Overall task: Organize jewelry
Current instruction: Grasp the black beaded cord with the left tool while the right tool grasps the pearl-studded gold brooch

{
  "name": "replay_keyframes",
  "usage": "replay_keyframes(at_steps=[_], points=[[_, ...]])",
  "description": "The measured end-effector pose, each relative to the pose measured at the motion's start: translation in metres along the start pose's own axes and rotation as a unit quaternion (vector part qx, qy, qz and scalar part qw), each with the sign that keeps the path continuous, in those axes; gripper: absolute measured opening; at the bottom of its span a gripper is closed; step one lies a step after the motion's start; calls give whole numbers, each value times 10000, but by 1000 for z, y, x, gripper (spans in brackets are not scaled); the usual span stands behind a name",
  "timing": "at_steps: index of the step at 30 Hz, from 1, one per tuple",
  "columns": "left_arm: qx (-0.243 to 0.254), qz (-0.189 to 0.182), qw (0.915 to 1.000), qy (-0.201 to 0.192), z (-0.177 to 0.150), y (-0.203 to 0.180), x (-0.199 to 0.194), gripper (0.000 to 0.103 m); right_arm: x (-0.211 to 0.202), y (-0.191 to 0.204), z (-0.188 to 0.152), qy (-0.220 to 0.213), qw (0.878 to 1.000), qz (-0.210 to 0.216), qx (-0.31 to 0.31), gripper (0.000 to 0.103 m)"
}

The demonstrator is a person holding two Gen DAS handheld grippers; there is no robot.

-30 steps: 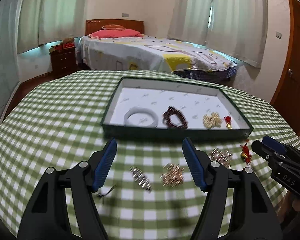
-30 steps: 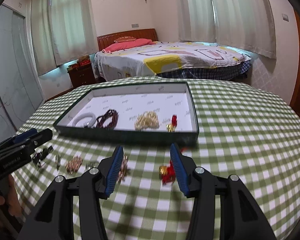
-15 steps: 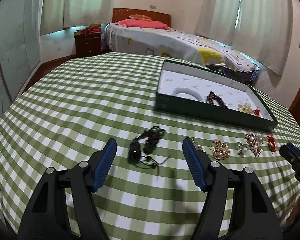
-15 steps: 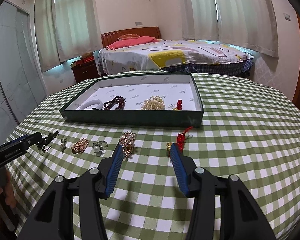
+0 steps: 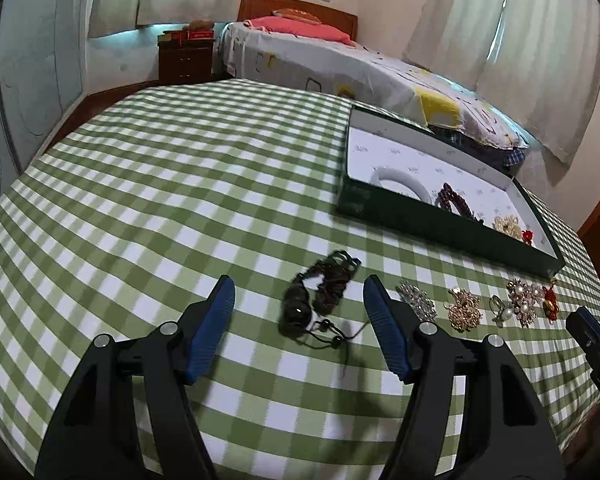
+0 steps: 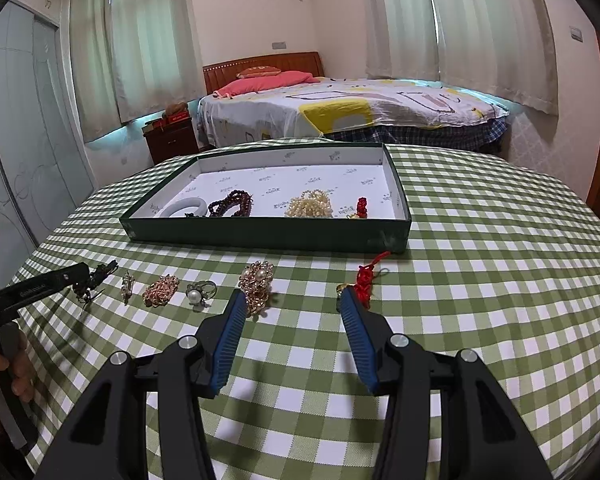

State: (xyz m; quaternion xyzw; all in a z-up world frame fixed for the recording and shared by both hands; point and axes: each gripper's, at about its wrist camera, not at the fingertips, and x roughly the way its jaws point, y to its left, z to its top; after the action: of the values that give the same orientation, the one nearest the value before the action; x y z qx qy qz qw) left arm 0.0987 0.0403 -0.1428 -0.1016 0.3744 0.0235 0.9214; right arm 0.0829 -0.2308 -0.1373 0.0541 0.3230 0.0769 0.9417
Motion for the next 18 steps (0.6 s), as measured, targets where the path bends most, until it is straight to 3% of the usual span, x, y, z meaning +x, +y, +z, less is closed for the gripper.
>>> replay_keyframes(at_steps=[9, 16, 18], points=[[239, 134, 9993, 252, -1, 7, 11, 40, 3, -1, 0, 24, 10000, 19, 31, 49], [570, 197, 9978, 260, -4, 1, 14, 32, 5, -1, -1, 59, 10000, 29, 59, 49], [667, 218, 9972, 248, -5, -1, 14, 18, 5, -1, -1, 68, 10000, 32, 58, 49]])
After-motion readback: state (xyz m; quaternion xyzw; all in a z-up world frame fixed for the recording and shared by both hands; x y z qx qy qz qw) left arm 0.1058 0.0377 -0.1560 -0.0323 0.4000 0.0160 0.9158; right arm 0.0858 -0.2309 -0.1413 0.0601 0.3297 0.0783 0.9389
